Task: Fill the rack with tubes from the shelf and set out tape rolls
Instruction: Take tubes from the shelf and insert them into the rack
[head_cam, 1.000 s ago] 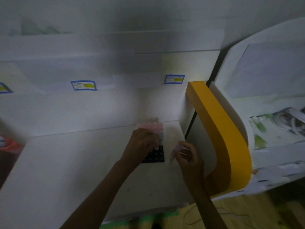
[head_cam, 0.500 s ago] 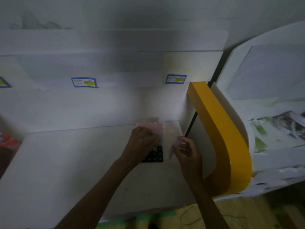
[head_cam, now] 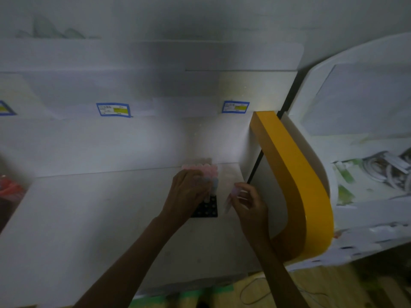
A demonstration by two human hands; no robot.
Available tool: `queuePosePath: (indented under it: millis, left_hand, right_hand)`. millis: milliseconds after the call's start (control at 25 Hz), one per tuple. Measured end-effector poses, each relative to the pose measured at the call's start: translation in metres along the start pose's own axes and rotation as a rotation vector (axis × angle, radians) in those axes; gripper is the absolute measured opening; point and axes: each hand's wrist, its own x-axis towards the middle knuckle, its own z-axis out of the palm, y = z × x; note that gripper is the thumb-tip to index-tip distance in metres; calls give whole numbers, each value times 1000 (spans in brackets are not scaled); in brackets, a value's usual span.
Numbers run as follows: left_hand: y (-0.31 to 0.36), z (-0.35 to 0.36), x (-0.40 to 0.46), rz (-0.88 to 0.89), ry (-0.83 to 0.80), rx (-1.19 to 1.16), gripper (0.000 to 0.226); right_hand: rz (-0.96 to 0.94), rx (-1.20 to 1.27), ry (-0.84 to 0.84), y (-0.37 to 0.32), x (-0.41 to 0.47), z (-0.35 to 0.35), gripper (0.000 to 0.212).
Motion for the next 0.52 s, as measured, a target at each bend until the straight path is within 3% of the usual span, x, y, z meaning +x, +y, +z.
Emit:
queuePosePath:
  millis: [120,200,520]
  left_hand:
    - [-8,-1,-7,70,-24,81,40]
    - [1,-11,-15,24,-32,83,54]
    - [-12,-34,-54,-43,-45,232,83]
  right_hand:
    - [-5,-18,-25,3,2,9,22]
    - [-23,-22,-61,4,5,18,22]
    - [-185,-128,-129,19,13,38,16]
